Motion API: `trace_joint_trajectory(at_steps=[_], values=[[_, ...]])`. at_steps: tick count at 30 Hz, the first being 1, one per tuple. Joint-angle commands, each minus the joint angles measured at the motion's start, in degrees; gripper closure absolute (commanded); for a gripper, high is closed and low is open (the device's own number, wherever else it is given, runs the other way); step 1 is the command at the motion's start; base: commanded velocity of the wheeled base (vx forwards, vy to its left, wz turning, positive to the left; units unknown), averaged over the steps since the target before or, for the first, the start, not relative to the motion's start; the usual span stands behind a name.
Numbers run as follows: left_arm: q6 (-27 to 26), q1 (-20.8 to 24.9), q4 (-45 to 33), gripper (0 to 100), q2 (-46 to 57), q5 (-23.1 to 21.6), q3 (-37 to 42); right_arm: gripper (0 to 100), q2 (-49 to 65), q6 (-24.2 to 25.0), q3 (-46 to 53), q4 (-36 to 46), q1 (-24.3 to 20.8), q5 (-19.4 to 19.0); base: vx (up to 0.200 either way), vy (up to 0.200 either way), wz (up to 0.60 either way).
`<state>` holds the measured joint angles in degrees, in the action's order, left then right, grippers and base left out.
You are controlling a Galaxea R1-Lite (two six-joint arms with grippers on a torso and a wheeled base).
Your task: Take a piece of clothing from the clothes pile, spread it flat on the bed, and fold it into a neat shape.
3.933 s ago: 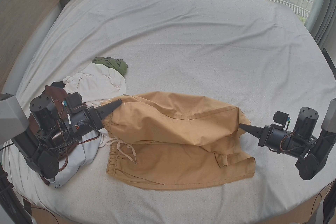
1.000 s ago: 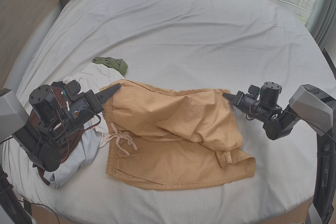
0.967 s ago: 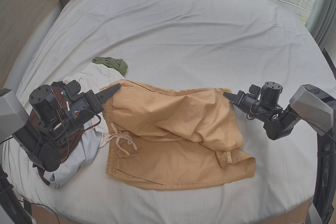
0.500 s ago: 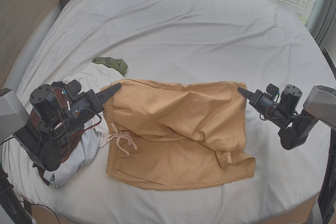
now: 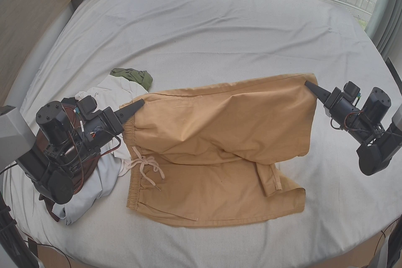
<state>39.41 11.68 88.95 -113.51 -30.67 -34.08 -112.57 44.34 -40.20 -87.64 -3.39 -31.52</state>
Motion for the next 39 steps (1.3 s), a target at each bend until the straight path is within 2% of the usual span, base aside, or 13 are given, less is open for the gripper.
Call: trace_joint_trajectory(at_steps=[1, 12, 28, 36, 39], values=[[-0.04, -0.25, 0.25, 100, 0.04, 0.09, -0.37, 100, 5.87, 0.40, 1.88, -0.08, 0.31, -1.43, 0.000, 0.000, 0.00], [0.40, -3.33, 0.25, 100, 0.04, 0.35, -2.74, 100, 9.12, 0.40, 2.50, 0.36, 2.33, -2.66, 0.000, 0.000, 0.00], [0.31, -2.98, 0.25, 100, 0.13, 0.44, -3.36, 100, 7.80, 0.31, 2.50, 0.10, 1.81, -2.66, 0.000, 0.000, 0.00], [0.05, -2.27, 0.25, 100, -5.32, 6.33, -8.89, 100, 0.07, 0.31, -2.33, 0.10, 2.25, -2.66, 0.000, 0.000, 0.00], [-0.04, -2.98, 0.25, 100, -8.49, 7.12, -11.79, 100, -1.69, 0.31, -4.88, 0.71, 2.33, -2.84, 0.000, 0.000, 0.00]])
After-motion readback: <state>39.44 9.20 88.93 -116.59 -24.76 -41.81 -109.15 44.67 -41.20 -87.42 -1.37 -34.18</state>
